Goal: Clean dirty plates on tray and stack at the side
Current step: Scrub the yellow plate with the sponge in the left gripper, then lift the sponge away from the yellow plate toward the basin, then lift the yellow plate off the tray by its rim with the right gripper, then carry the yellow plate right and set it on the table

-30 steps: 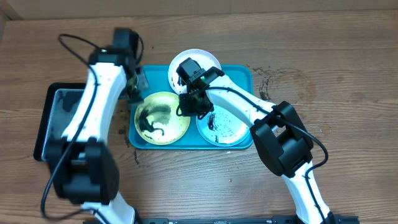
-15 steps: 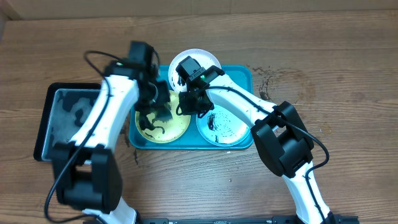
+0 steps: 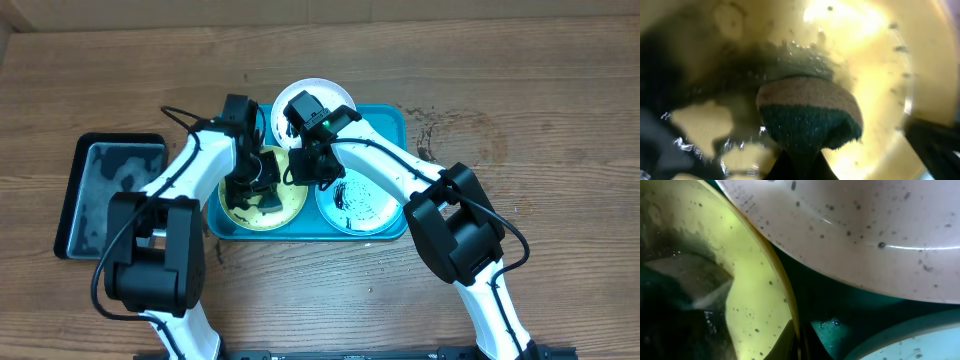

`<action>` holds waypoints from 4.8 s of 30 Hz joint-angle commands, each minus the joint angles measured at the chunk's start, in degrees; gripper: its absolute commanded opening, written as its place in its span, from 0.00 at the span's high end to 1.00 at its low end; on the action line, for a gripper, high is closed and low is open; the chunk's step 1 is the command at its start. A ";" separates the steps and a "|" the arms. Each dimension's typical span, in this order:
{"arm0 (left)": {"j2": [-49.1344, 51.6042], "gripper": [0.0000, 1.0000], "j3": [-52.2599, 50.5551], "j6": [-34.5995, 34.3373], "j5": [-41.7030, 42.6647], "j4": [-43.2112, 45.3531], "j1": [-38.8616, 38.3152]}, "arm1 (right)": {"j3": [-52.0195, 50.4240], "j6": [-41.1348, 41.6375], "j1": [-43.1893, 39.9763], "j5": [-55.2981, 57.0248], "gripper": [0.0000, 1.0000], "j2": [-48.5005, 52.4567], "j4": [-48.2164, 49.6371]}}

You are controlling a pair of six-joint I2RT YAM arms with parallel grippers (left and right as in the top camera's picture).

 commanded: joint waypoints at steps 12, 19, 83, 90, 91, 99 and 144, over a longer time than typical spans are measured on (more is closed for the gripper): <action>1.77 0.96 -2.36 -3.61 -33.33 -2.71 0.26 | 1.84 0.20 -0.61 1.86 0.96 -2.82 -1.07; 1.77 0.96 4.07 -3.69 -38.88 -7.23 0.26 | 1.84 -0.17 -0.61 3.45 0.96 -2.82 -1.68; -6.58 0.96 26.97 0.50 5.01 -21.77 42.40 | 11.74 -55.69 19.26 72.59 0.96 -11.74 10.91; -6.58 0.96 26.97 0.52 4.98 -21.90 42.25 | 11.74 -60.65 19.26 73.92 0.96 -11.72 15.10; -6.58 0.96 26.97 0.52 4.98 -21.97 42.25 | 11.74 -61.51 19.26 74.16 0.96 -11.74 15.98; -6.58 0.96 26.97 0.52 4.98 -21.86 42.25 | 11.63 -57.75 19.21 73.07 0.96 -11.72 16.79; -6.58 0.96 26.97 0.50 5.42 -22.27 42.23 | -10.56 -15.04 -55.49 -2.43 0.91 -11.87 -6.05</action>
